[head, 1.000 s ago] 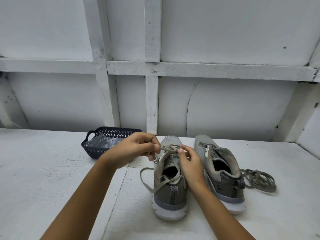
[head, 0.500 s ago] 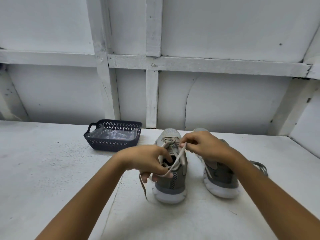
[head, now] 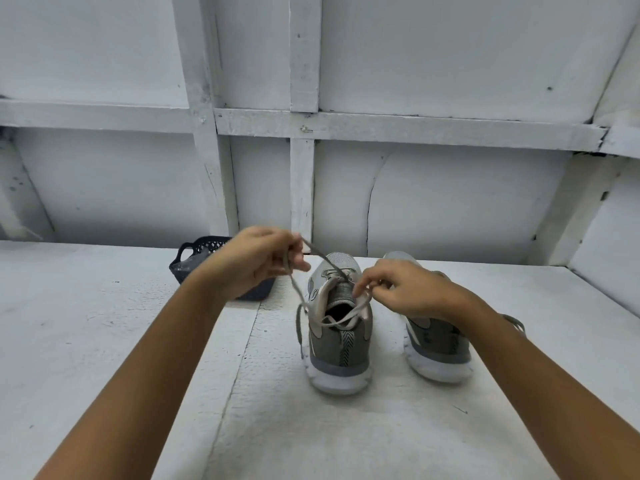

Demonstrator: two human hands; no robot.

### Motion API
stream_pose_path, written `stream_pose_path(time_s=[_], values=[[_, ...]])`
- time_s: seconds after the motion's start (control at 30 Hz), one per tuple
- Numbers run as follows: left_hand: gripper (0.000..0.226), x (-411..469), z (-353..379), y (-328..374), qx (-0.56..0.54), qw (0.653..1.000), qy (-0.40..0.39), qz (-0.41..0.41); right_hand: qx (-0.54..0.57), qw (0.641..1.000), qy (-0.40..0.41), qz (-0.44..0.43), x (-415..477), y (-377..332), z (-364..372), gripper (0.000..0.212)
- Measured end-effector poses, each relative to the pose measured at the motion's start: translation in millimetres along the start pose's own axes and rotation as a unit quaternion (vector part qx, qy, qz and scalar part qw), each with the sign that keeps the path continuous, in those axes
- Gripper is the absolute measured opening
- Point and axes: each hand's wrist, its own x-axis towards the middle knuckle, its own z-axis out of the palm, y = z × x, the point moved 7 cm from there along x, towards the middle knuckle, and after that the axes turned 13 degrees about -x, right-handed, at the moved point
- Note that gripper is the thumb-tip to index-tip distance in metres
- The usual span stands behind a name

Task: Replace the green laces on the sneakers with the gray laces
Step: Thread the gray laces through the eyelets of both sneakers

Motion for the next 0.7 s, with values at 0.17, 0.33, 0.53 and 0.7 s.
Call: stream_pose_path(time_s=[0.17,0.33,0.53,0.7], values=[[0.021,8,14,10,-0.132,0.990,-0.011,-0.041,0.099,0.995,0.008,-0.017,13,-24,-8,0.033],[0.019,23,22,18,-0.148,0.988,0.011,-0.042,0.053,0.998,-0.021,-0.014,44,-46,15,0.041],[0.024,37,6,16,-0.128,0.989,0.073,0.013,0.208,0.976,0.049,0.046,68,-43,15,0.025],[0.031,36,-4,-30,-0.081,0.994,0.077,-0.002,0.367,0.921,0.124,0.042,76,-44,-19,0.030]])
